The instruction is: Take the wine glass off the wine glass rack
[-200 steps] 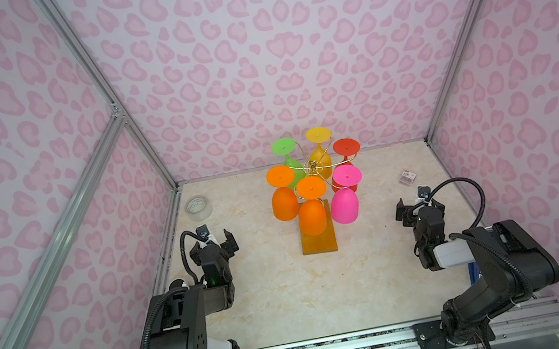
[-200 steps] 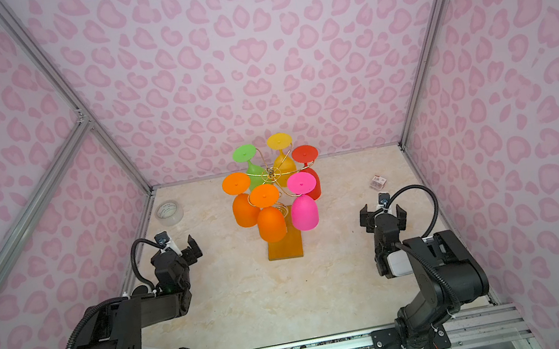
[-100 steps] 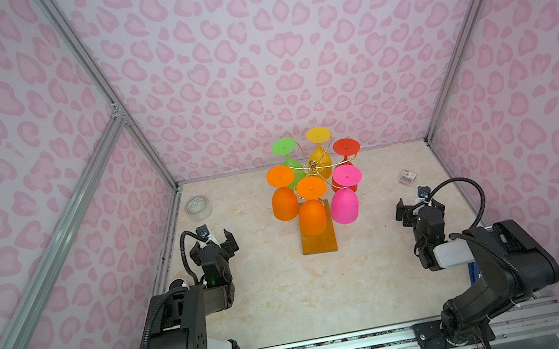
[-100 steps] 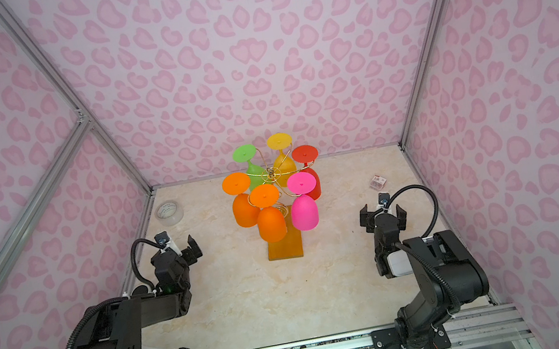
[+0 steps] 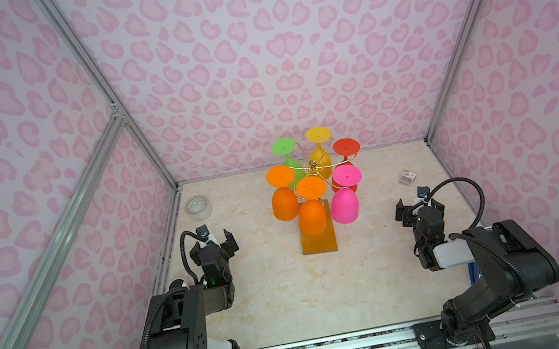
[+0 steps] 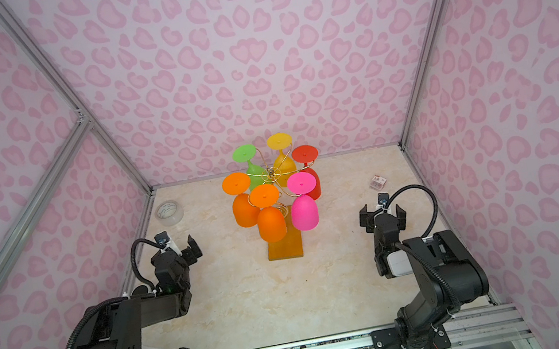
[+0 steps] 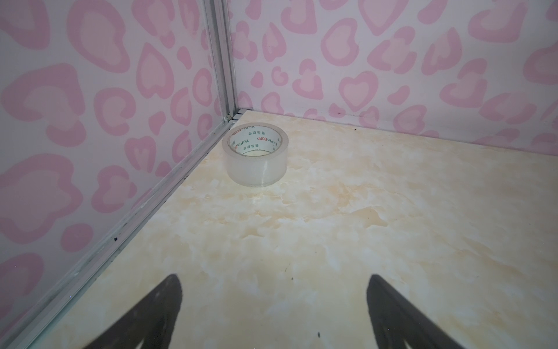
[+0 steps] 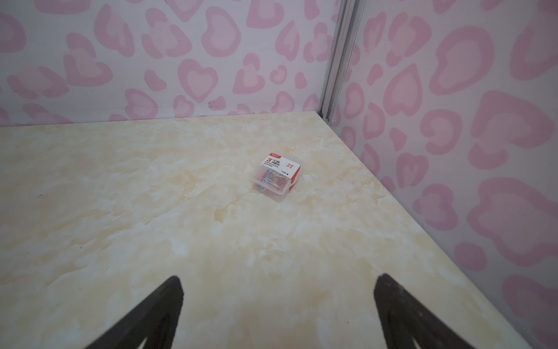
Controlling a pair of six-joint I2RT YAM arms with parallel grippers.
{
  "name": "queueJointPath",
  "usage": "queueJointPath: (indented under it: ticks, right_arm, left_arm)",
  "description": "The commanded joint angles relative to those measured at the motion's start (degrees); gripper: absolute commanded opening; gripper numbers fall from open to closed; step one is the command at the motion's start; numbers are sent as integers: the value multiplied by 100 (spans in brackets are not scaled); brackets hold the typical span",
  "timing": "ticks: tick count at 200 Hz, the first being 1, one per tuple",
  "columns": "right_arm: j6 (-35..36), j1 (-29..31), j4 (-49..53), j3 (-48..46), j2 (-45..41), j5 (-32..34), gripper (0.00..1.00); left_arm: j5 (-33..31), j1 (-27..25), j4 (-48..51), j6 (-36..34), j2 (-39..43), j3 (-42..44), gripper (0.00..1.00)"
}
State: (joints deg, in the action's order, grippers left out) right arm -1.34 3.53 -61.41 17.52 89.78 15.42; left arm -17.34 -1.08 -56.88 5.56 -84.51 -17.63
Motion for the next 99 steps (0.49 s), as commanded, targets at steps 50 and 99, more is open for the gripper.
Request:
queueJointPath:
  ticks: [50,99]
  right_arm:
    - [20,4,-142,-2,31,40,99]
    - [105,111,689,195,-596,214,98]
  left_arm:
    - [-14,4,-181,-12,34,14,97]
    - [-192,-172,1167,-206,621,-531,97]
